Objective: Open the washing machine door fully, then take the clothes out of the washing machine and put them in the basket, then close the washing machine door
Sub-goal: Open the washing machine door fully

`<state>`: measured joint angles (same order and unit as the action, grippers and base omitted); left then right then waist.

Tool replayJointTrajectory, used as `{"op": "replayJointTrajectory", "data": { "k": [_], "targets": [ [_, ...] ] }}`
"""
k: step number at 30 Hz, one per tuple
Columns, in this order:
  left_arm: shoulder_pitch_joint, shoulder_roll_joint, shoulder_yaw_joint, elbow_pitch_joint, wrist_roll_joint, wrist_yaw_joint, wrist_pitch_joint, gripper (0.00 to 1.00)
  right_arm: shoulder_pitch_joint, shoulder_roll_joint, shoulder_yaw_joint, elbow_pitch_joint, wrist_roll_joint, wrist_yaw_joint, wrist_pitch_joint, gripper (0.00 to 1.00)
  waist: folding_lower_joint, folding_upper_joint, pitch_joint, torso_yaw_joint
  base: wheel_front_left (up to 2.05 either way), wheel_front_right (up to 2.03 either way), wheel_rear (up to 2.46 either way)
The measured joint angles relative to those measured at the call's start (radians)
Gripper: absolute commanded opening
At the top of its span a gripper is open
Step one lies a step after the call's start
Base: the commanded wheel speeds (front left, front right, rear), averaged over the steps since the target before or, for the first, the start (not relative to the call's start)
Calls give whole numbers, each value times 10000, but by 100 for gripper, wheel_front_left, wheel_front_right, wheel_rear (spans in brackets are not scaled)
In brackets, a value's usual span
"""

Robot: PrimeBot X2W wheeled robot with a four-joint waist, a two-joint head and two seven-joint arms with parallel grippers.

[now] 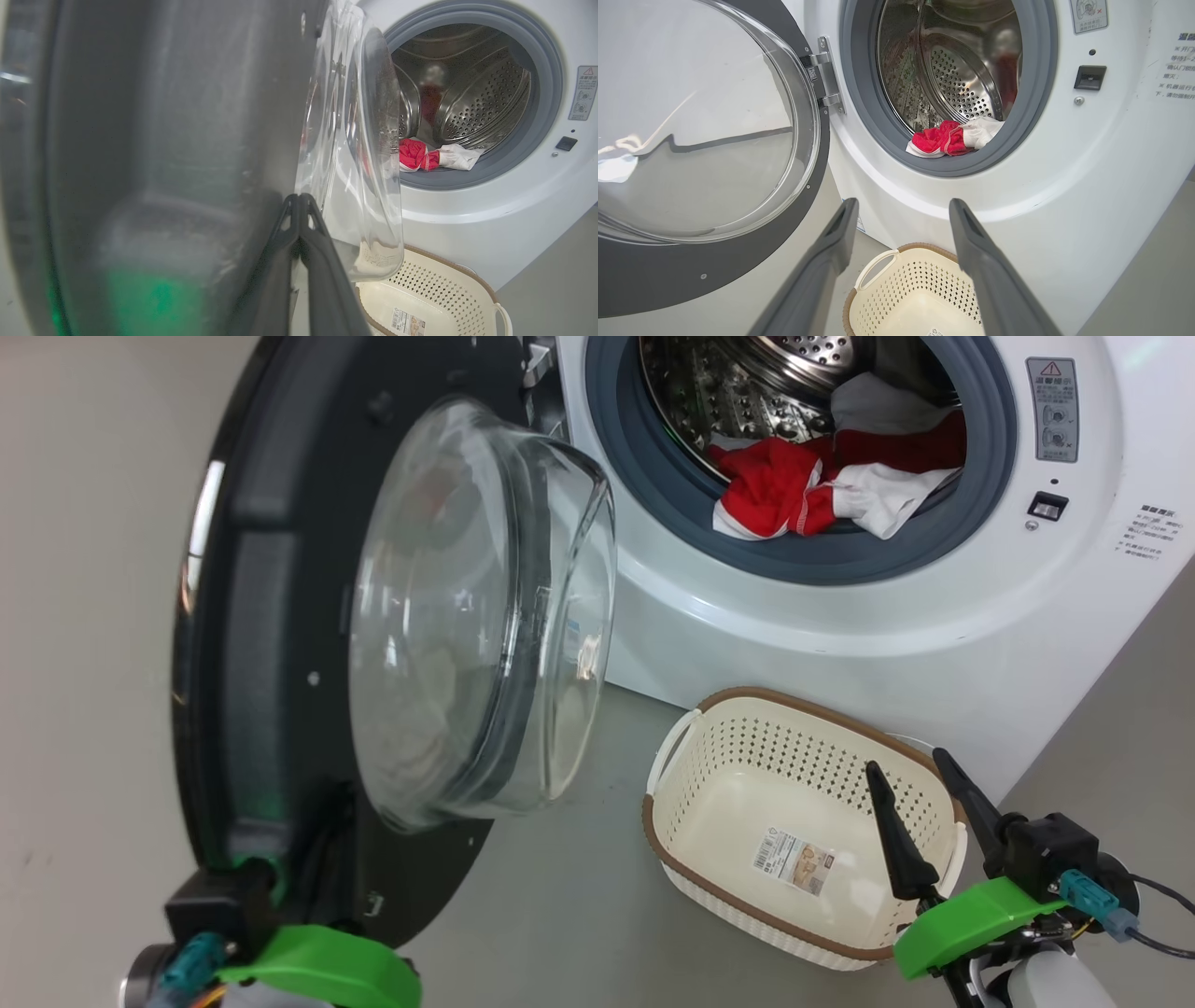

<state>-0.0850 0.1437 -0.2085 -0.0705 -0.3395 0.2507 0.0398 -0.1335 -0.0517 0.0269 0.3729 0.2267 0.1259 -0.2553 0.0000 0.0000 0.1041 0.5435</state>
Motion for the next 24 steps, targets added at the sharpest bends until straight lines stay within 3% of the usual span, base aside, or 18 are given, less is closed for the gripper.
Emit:
{"op": "replayJointTrajectory", "data": {
  "k": [12,24],
  "targets": [
    [77,242,1206,491,-757,138,-619,0,-213,-35,230,88,-397,0,0,100,0,0,180,-25,0,0,0],
    [-588,228,2174,2165,-1820,-228,-1465,0,-549,-339,800,209,-430,0,0,100,0,0,376,-35,0,0,0]
  ]
}}
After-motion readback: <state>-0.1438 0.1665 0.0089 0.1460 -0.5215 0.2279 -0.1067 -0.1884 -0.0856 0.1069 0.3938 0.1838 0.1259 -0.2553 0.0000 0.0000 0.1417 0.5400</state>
